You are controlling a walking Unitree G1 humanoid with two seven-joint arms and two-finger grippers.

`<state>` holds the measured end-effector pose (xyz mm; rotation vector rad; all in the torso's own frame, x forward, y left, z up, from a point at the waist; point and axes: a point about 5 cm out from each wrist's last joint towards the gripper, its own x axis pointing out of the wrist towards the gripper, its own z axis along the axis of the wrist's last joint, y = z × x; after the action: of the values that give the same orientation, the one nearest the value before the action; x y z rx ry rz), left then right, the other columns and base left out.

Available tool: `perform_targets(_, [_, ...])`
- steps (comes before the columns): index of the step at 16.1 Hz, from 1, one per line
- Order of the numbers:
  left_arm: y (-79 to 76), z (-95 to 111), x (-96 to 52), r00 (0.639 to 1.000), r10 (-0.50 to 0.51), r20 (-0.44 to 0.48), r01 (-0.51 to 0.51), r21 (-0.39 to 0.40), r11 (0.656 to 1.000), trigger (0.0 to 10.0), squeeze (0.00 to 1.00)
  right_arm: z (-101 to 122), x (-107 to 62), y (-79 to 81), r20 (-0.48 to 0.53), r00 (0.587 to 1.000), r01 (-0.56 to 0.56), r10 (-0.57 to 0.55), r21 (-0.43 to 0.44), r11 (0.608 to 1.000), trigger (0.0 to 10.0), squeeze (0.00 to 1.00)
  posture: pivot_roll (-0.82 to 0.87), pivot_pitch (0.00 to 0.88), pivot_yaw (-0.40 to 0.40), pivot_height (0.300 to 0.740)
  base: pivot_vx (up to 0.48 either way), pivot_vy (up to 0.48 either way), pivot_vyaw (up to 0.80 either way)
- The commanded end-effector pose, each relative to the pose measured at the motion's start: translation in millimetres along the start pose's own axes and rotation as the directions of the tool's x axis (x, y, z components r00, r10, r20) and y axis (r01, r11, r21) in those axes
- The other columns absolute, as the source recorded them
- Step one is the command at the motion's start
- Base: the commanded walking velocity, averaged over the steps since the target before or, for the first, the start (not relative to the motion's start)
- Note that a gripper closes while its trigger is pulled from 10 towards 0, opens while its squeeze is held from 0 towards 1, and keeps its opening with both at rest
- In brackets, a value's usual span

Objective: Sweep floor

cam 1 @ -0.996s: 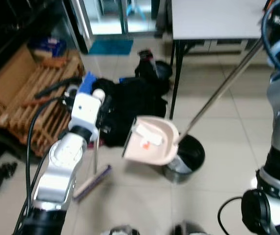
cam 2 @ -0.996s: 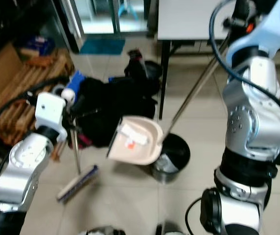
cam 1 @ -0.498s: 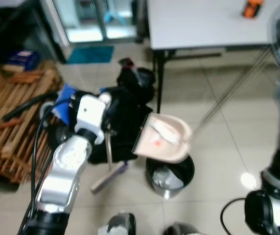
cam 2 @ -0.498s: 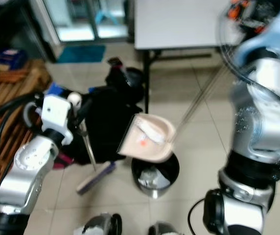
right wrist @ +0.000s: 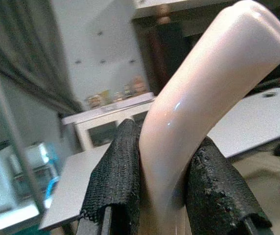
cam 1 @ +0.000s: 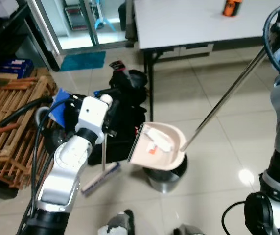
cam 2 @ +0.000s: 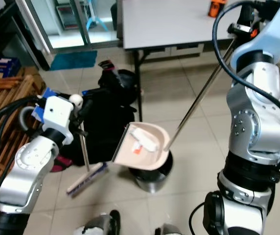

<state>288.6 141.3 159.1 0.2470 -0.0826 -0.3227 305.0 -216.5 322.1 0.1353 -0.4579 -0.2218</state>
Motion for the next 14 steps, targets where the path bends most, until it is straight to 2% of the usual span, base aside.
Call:
perform_targets(1, [4.1, 6.2, -1.3, 1.0, 0.012, 0.02, -0.012, 0.002, 1.0, 10.0, 0.0, 10.1, 0.3, 5.0, 0.041, 0.999, -0.029, 0.029, 0.001, 1.0, 10.0, 0.0, -0.04, 0.101, 0.072, 0.74, 0.0, 0.0, 0.0])
perform_targets(2, [4.3, 3.5, -1.5, 1.0, 0.013, -0.01, -0.013, -0.039, 0.999, 10.0, 0.0, 9.7, 0.3, 5.5, 0.039, 0.999, -0.032, 0.032, 0.0, 0.999, 10.0, 0.0, -0.04, 0.102, 0.071, 0.74, 0.0, 0.0, 0.0])
perform_targets(4, [6.5, 2.0, -2.0, 0.999, 0.026, -0.031, -0.028, -0.069, 0.997, 10.0, 0.0, 8.9, 0.2, 6.2, 0.036, 0.999, -0.035, 0.035, 0.0, 0.999, 10.0, 0.0, -0.04, 0.102, 0.072, 0.74, 0.0, 0.48, 0.0])
perform_targets(5, [6.9, 2.1, -2.0, 0.999, 0.029, -0.029, -0.031, -0.067, 0.997, 10.0, 0.0, 8.6, 0.1, 6.3, 0.035, 0.999, -0.035, 0.035, 0.001, 0.999, 10.0, 0.0, -0.04, 0.104, 0.071, 0.74, 0.0, 0.48, 0.0])
perform_targets(7, [7.6, 3.3, -2.4, 1.0, 0.029, -0.011, -0.03, -0.032, 0.999, 10.0, 0.0, 7.8, -0.3, 6.3, 0.033, 0.999, -0.036, 0.036, 0.001, 0.999, 10.0, 0.0, -0.04, 0.104, 0.072, 0.74, 0.0, 0.0, 0.0])
perform_targets(14, [8.7, 4.1, -3.6, 0.999, 0.041, -0.011, -0.042, -0.022, 0.999, 10.0, 0.0, 3.9, 3.1, 2.9, 0.084, 0.996, -0.002, 0.005, -0.039, 0.999, 10.0, 0.0, -0.03, 0.098, 0.066, 0.74, 0.0, 0.0, 0.0])
